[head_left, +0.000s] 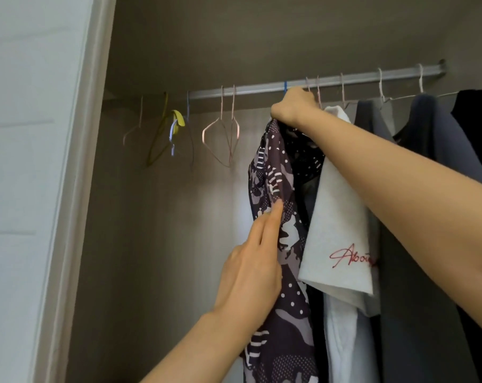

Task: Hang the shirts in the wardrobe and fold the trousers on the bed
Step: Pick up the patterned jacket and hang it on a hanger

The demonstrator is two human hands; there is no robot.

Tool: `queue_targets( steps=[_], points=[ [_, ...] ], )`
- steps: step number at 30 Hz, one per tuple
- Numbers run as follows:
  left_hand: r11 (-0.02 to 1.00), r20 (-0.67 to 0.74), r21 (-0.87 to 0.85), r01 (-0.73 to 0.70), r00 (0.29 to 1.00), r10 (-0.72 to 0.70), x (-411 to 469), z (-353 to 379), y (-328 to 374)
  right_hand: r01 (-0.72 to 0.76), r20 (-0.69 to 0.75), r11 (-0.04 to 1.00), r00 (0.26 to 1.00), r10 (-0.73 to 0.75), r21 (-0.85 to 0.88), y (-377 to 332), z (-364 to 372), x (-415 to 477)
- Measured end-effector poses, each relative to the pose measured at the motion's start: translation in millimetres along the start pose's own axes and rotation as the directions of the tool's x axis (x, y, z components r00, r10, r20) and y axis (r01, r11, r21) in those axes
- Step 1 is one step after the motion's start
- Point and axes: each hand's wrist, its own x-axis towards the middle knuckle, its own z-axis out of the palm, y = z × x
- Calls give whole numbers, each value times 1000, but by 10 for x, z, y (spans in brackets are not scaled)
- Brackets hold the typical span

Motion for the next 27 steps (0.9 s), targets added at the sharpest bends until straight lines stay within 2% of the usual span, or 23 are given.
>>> queue_targets(
  steps=[7, 16, 20, 27],
  points=[
    [999, 53, 26, 23, 998, -24, -239, -14, -39, 215, 32, 957, 977, -213, -195, -25, 51, -706],
    [1000, 25, 18, -24, 999, 23, -597, 43, -125, 376, 3, 814, 908, -419, -443, 253, 369, -1534],
    [1000, 23, 13, -15, 1000, 15, -775, 9, -165, 476, 31, 711, 841, -540, -517, 348, 436, -1879],
    [969, 66, 245, -24, 998, 8, -1156, -292, -196, 617, 140, 676, 771, -621, -403, 383, 550, -2586]
  ],
)
